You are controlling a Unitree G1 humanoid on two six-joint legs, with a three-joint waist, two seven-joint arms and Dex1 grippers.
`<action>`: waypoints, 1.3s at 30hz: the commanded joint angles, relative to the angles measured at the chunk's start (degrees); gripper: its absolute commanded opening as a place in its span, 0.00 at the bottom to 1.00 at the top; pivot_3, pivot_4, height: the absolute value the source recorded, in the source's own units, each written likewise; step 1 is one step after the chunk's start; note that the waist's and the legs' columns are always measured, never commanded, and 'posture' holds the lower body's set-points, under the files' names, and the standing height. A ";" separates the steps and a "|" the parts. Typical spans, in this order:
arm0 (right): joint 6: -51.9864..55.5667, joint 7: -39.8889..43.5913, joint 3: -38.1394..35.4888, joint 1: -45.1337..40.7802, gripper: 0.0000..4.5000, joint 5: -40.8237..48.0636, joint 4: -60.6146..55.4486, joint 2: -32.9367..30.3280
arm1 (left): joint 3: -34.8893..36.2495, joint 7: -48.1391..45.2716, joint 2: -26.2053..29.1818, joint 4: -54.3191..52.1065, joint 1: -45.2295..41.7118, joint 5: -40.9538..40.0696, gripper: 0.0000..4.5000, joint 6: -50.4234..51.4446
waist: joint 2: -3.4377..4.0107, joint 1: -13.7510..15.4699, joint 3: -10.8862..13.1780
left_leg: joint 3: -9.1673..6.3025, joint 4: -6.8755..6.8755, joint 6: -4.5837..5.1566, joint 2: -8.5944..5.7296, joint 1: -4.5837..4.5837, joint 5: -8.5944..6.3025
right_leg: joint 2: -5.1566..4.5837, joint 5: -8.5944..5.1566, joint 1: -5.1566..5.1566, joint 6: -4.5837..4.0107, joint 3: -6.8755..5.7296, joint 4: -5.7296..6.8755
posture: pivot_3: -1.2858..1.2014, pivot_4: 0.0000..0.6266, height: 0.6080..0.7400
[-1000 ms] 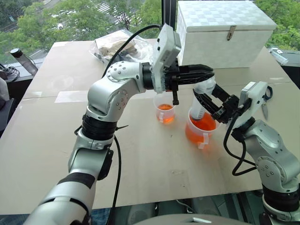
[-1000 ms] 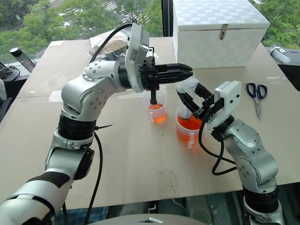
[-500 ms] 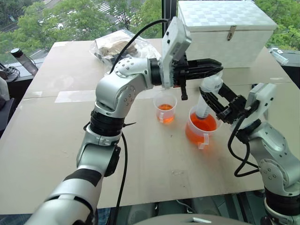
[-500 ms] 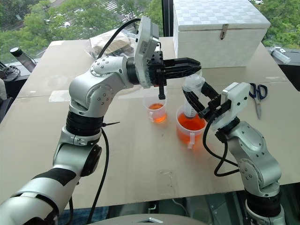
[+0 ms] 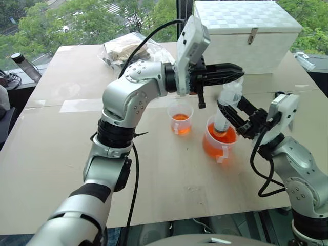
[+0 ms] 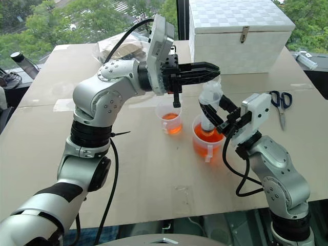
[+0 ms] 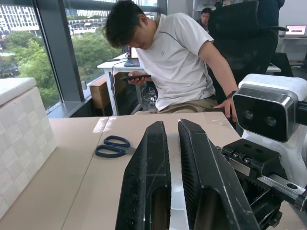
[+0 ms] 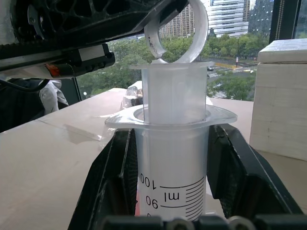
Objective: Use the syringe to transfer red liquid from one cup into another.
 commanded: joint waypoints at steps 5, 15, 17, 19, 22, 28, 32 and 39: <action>3.04 -0.78 0.71 1.24 0.33 0.92 -0.37 -0.74 | 5.23 1.42 -0.46 -4.68 -4.10 -3.62 0.03 -0.91 | 0.00 -0.01 0.00 | 0.00 0.00 0.00 0.00 0.00 0.00 | -0.02 0.00 0.00 0.00 0.00 0.00 | 0.52 0.24 1.00; 0.05 -0.28 -0.33 -1.15 0.33 1.71 0.21 1.15 | 5.31 1.50 -0.04 -4.62 -4.18 -3.09 0.36 -2.00 | -0.01 -0.03 0.01 | -0.01 0.00 0.00 0.00 -0.01 0.00 | -0.02 0.00 0.00 0.00 -0.01 0.00 | 0.52 0.24 1.00; -0.36 0.08 -0.55 -1.25 0.33 1.53 0.46 1.06 | 5.98 0.94 0.01 -4.44 -4.53 -4.02 0.56 -1.96 | -0.01 0.04 0.01 | 0.01 0.00 0.00 0.00 0.00 0.00 | -0.02 0.00 0.00 0.00 0.00 0.00 | 0.52 0.24 1.00; -0.64 0.31 -0.81 -1.30 0.33 1.46 0.64 0.95 | 7.44 0.91 -0.15 -4.11 -5.12 -5.47 0.56 -1.64 | -0.01 0.01 0.00 | 0.01 0.00 0.00 0.00 0.00 0.00 | -0.01 0.00 0.00 0.00 0.00 0.00 | 0.52 0.24 1.00; -0.83 0.44 -1.84 -1.67 0.33 1.83 0.64 0.71 | 9.59 1.61 0.32 -2.35 -6.92 -6.35 0.56 -1.73 | -0.01 -0.02 0.01 | 0.00 0.00 0.00 0.00 0.00 0.00 | -0.02 0.00 0.00 0.00 -0.01 0.00 | 0.52 0.24 1.00; 1.46 -0.36 -4.96 -4.44 0.33 4.95 -0.03 -0.66 | 11.53 1.57 3.47 -1.66 -7.62 -6.03 0.56 -1.80 | -0.01 -0.09 0.01 | 0.01 0.01 0.00 -0.01 0.00 0.00 | 0.04 0.00 0.00 0.00 -0.01 0.00 | 0.52 0.24 1.00; 2.78 -0.94 -6.44 -7.13 0.33 7.59 -0.53 -1.93 | 12.04 1.36 6.49 -1.99 -6.56 -5.51 0.56 -1.73 | -0.01 -0.14 0.01 | -0.01 0.00 -0.01 0.00 0.01 0.00 | -0.01 0.00 0.00 0.00 -0.02 0.01 | 0.52 0.24 1.00; 4.65 -1.48 -7.36 -12.90 0.33 11.44 0.70 -3.81 | 12.00 -0.44 15.76 -1.82 -1.56 -1.35 0.56 -3.20 | -0.01 -0.15 0.01 | 0.00 0.00 0.00 0.00 0.01 0.00 | -0.03 0.00 -0.01 0.00 -0.02 0.01 | 0.52 0.24 1.00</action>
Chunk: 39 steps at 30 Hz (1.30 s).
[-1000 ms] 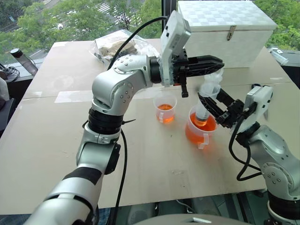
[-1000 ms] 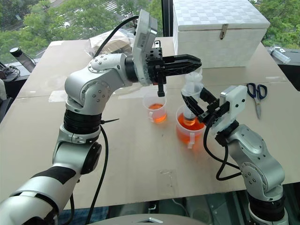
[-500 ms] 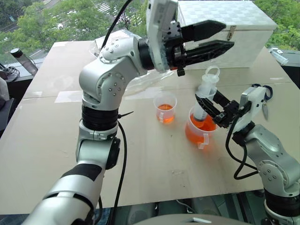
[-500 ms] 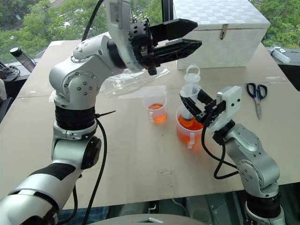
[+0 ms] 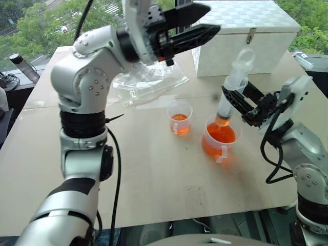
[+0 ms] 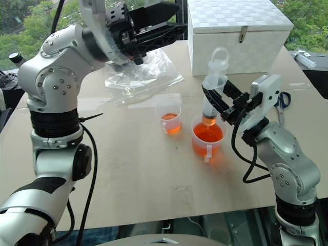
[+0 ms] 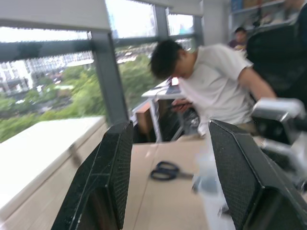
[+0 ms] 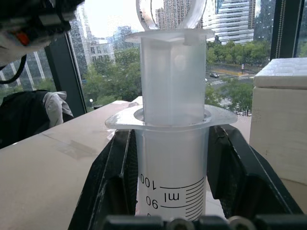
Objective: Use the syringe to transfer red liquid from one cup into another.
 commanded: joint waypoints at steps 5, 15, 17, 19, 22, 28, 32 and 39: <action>2.60 1.76 -1.75 -9.63 0.33 8.86 0.19 -2.45 | 3.23 -5.00 10.58 0.53 3.45 4.02 0.56 -3.91 | 0.01 0.00 0.01 | 0.00 -0.01 0.00 0.00 -0.01 0.00 | 0.00 0.00 -0.01 0.00 -0.02 -0.01 | 0.52 0.24 1.00; -0.07 4.12 8.03 -26.67 0.33 2.61 17.08 6.17 | 7.85 -7.72 13.84 1.68 2.83 0.59 0.56 -4.05 | 0.00 -0.11 0.01 | -0.01 0.00 0.01 0.00 -0.03 0.00 | 0.03 0.00 -0.03 0.00 -0.07 0.04 | 0.52 0.24 1.00; -3.00 5.69 10.67 -26.71 0.33 -1.69 20.57 8.22 | 9.17 -7.53 13.68 0.53 2.85 -1.59 0.56 -2.81 | 0.00 -0.18 0.01 | 0.00 -0.01 0.01 0.00 -0.05 0.00 | 0.04 0.00 -0.04 0.00 -0.07 0.06 | 0.52 0.24 1.00; -4.83 6.92 11.80 -26.65 0.33 -4.11 22.67 9.61 | 9.90 -6.76 13.60 0.17 2.69 -2.69 0.56 -2.04 | 0.00 -0.13 0.01 | -0.01 -0.01 0.01 0.00 -0.09 -0.01 | 0.03 0.00 -0.05 0.00 -0.09 0.06 | 0.52 0.24 1.00; -7.34 8.29 13.20 -26.81 0.33 -7.48 25.50 11.66 | 10.66 -7.38 14.39 -1.38 3.73 -4.74 0.56 -0.68 | -0.01 -0.06 0.02 | -0.04 -0.02 0.01 -0.01 -0.12 -0.01 | 0.03 0.01 -0.06 0.01 -0.15 0.08 | 0.52 0.24 1.00; -9.19 10.31 14.23 -26.06 0.33 -11.13 26.83 13.56 | 9.62 -5.37 13.24 -1.15 3.68 -4.22 0.56 -0.82 | -0.01 -0.25 0.02 | -0.05 -0.02 0.00 -0.01 -0.09 0.00 | 0.04 0.01 -0.06 0.01 -0.21 0.07 | 0.52 0.24 1.00; -9.30 11.41 14.94 -25.40 0.33 -12.69 26.18 14.13 | 8.18 -5.14 12.13 -0.41 3.32 -3.72 0.56 -0.67 | -0.01 -0.23 0.02 | -0.05 -0.02 0.00 -0.01 -0.08 0.00 | 0.05 0.01 -0.06 0.01 -0.21 0.08 | 0.52 0.24 1.00; -9.47 12.28 15.73 -23.93 0.33 -14.67 24.64 14.57 | 5.63 -6.25 9.11 2.33 1.67 -2.82 0.56 -1.38 | -0.01 -0.14 0.02 | -0.05 -0.01 0.00 -0.01 -0.08 0.00 | 0.05 0.01 -0.06 0.01 -0.23 0.08 | 0.52 0.24 1.00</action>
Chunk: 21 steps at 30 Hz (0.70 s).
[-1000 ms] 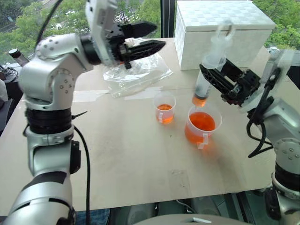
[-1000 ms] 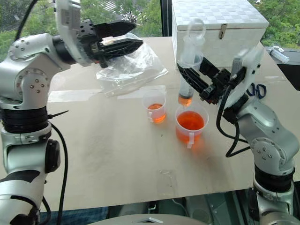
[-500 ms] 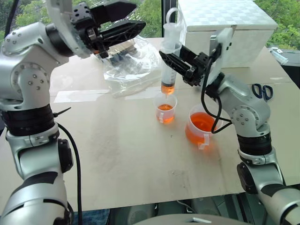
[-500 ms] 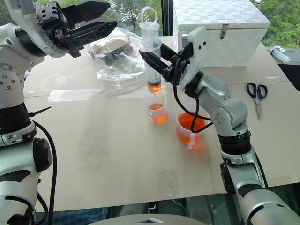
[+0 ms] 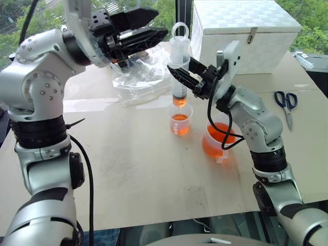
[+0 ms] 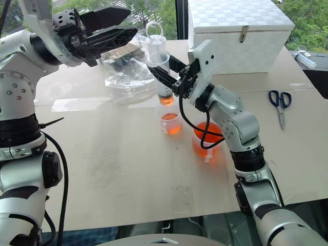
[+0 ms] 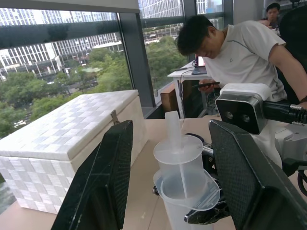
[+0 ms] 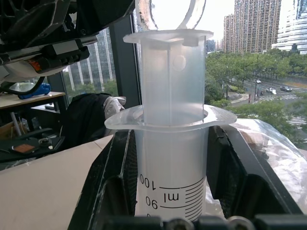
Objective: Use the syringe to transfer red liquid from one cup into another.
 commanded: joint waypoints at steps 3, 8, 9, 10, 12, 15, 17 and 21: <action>-1.97 0.94 0.57 0.07 0.33 -1.64 -3.59 0.61 | -3.06 -1.30 -1.52 2.43 -3.09 2.43 0.56 -1.58 | 0.00 -0.05 0.00 | 0.02 0.00 0.00 0.00 0.00 0.00 | 0.01 0.00 0.00 0.00 -0.01 0.00 | 0.52 0.24 1.00; -2.44 0.75 1.08 0.90 0.33 -2.72 -4.17 1.61 | -5.24 -1.93 -2.90 5.77 -4.71 4.51 0.56 -1.64 | 0.00 -0.13 0.00 | 0.02 0.00 0.00 0.00 0.01 0.00 | 0.03 0.00 -0.01 0.00 -0.03 0.00 | 0.52 0.24 1.00; -2.52 0.79 1.15 1.06 0.33 -2.98 -4.29 1.80 | -5.46 -2.34 -3.17 5.88 -4.76 4.55 0.51 -1.60 | 0.00 -0.18 0.00 | 0.03 0.00 0.00 0.00 0.00 0.00 | 0.03 0.00 -0.01 0.00 -0.02 0.00 | 0.52 0.24 1.00; -2.56 0.81 1.17 1.18 0.33 -3.20 -4.41 1.96 | -5.56 -2.51 -3.47 5.98 -4.81 4.63 0.44 -1.55 | 0.00 -0.19 0.00 | 0.03 -0.01 0.00 0.00 0.00 0.00 | 0.03 0.00 -0.01 0.00 -0.02 0.01 | 0.52 0.24 1.00; -2.59 0.84 1.15 1.36 0.33 -3.50 -4.57 2.16 | -5.96 -2.91 -3.89 6.20 -4.87 4.98 0.29 -1.65 | 0.00 -0.18 0.00 | 0.03 -0.01 0.00 0.00 0.00 0.00 | 0.02 0.00 -0.01 0.00 -0.03 0.00 | 0.52 0.24 1.00; -2.64 0.91 1.06 1.57 0.33 -3.85 -4.64 2.34 | -6.10 -3.88 -4.18 5.97 -4.78 4.81 0.01 -1.54 | 0.00 -0.17 0.00 | 0.02 -0.01 0.00 0.00 0.00 0.00 | 0.01 0.00 -0.01 0.00 -0.03 0.00 | 0.52 0.24 1.00; -2.82 0.98 1.03 1.66 0.33 -4.06 -4.58 2.37 | -6.08 -3.97 -4.31 5.61 -4.60 4.64 0.01 -1.27 | 0.00 -0.17 0.00 | 0.02 -0.01 0.00 0.00 0.00 0.00 | 0.01 0.00 -0.01 0.00 -0.02 -0.01 | 0.52 0.24 1.00; -3.28 0.87 0.73 1.36 0.33 -4.18 -4.21 2.66 | -6.30 -4.09 -3.76 4.22 -3.21 4.41 0.01 -0.14 | 0.00 -0.17 0.00 | 0.02 -0.01 0.00 0.00 0.00 0.00 | 0.01 0.00 -0.01 0.00 -0.01 0.00 | 0.52 0.24 1.00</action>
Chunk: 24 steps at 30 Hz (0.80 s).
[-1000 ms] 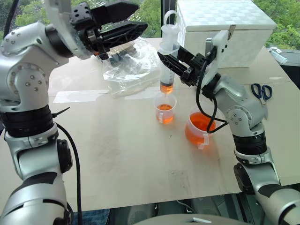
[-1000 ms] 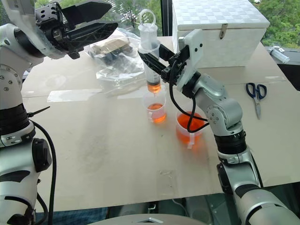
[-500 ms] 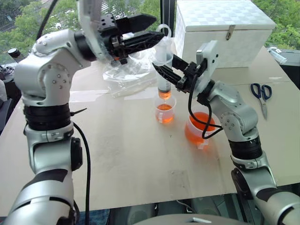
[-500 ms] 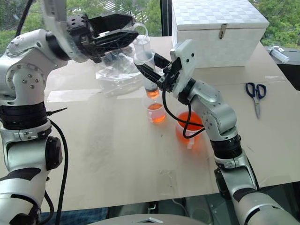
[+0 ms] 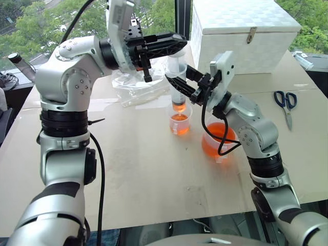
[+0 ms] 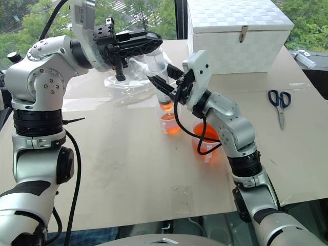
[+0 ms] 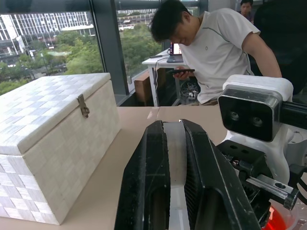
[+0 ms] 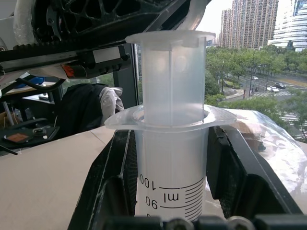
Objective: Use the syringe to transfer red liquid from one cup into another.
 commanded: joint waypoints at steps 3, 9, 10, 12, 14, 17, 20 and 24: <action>-2.56 0.44 -1.27 -1.53 0.33 0.07 -3.08 0.89 | 0.30 0.23 1.20 -3.18 1.66 0.28 0.01 1.47 | 0.00 -0.01 0.00 | 0.00 0.00 0.00 0.00 0.00 0.00 | 0.00 0.00 0.00 0.00 0.02 0.00 | 0.52 0.24 1.00; -1.99 -0.09 -2.53 -3.17 0.33 0.48 -3.16 1.12 | 0.75 2.22 0.17 -4.20 3.66 -1.02 0.01 4.38 | 0.00 -0.01 0.00 | -0.01 0.00 0.00 0.00 0.00 0.00 | -0.04 0.00 0.00 0.00 0.04 0.01 | 0.52 0.24 1.00; -1.88 -0.31 -2.76 -3.54 0.33 0.60 -3.21 1.21 | 0.52 2.42 -0.07 -4.67 4.44 -1.04 0.01 4.57 | 0.00 -0.01 0.00 | -0.01 0.00 0.00 0.00 0.00 0.00 | -0.04 0.00 0.00 0.00 0.04 0.01 | 0.52 0.24 1.00; -1.82 -0.57 -3.00 -3.98 0.33 0.68 -3.23 1.36 | 0.27 2.64 -0.33 -5.33 5.43 -1.11 0.01 4.79 | 0.00 -0.02 0.00 | -0.02 0.00 0.00 0.00 0.00 0.00 | -0.07 0.00 0.00 0.00 0.04 0.00 | 0.52 0.24 1.00; -1.73 -0.95 -3.30 -4.49 0.33 0.77 -3.34 1.64 | -0.04 3.06 -0.54 -5.63 6.31 -0.72 0.01 4.86 | 0.00 -0.01 0.00 | -0.02 0.00 0.00 0.00 0.00 0.00 | -0.08 0.00 0.00 0.00 0.04 0.00 | 0.52 0.24 1.00; -1.68 -1.43 -3.78 -5.38 0.33 0.85 -3.39 1.86 | -0.34 3.41 -0.74 -5.68 7.13 -0.30 0.01 4.67 | 0.00 0.00 0.00 | -0.02 0.00 0.00 0.00 0.00 0.00 | -0.08 0.00 0.00 0.00 0.04 0.00 | 0.52 0.24 1.00; -1.53 -2.26 -4.53 -6.48 0.33 1.21 -3.20 2.13 | -0.82 3.42 -0.81 -6.06 7.89 0.07 0.01 4.20 | 0.00 -0.01 0.00 | -0.02 0.00 0.00 0.00 0.00 0.00 | -0.07 0.00 0.00 0.00 0.03 0.00 | 0.52 0.24 1.00; -1.09 -3.07 -5.20 -7.67 0.33 1.88 -3.28 2.55 | -1.24 3.57 -0.94 -6.29 8.29 0.22 0.01 4.00 | 0.00 0.00 0.00 | -0.02 0.00 0.00 0.00 0.00 0.00 | -0.07 0.00 0.00 0.00 0.02 0.00 | 0.52 0.24 1.00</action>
